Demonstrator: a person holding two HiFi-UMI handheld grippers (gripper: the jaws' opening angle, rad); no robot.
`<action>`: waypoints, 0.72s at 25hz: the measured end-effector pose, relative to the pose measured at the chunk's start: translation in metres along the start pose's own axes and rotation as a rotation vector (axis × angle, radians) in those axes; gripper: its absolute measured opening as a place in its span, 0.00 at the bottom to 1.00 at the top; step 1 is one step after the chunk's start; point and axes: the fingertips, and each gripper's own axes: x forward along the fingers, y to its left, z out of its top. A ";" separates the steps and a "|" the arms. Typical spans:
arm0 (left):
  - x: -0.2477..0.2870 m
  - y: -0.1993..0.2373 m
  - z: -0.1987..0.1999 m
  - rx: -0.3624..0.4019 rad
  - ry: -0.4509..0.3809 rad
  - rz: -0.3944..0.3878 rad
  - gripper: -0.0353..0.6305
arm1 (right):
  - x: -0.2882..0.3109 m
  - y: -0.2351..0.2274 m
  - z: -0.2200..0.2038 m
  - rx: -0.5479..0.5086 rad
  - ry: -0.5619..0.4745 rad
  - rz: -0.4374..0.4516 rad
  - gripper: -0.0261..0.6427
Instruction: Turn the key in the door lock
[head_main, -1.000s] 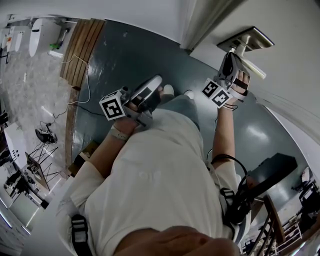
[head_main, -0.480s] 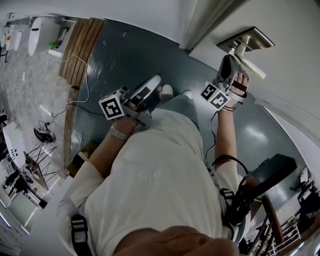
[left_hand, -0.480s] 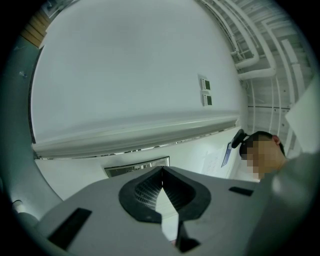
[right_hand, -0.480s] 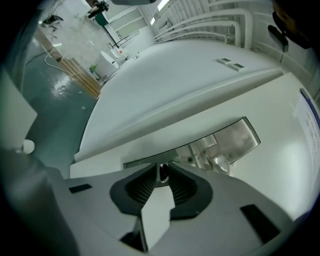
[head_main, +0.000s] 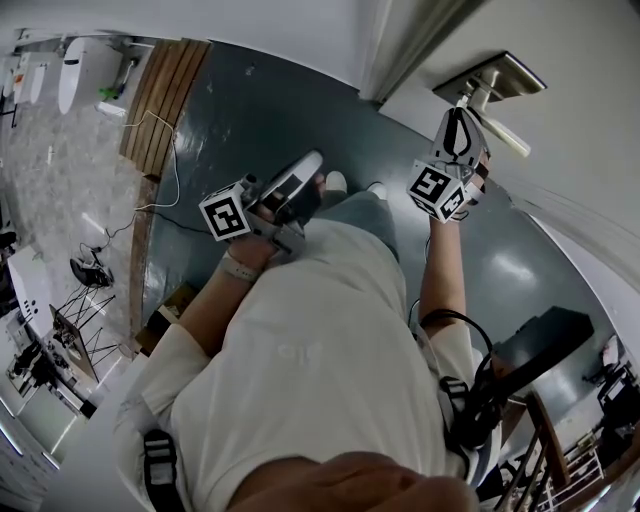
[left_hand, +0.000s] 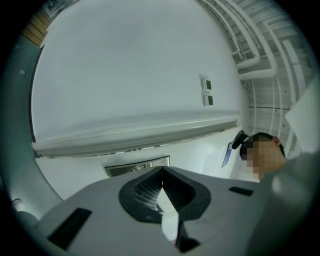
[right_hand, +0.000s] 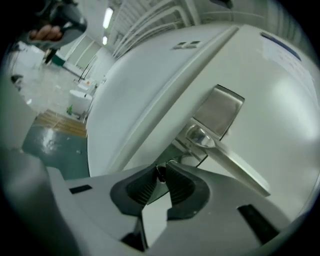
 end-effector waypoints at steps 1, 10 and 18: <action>-0.001 0.001 -0.001 -0.017 -0.003 0.006 0.07 | -0.001 -0.001 0.001 0.075 -0.007 0.002 0.14; -0.005 0.000 -0.001 -0.042 -0.020 0.015 0.07 | -0.003 -0.001 0.002 -0.037 0.015 -0.038 0.14; -0.003 0.003 -0.002 -0.053 -0.021 0.012 0.07 | 0.000 0.006 -0.005 -0.318 0.022 -0.011 0.14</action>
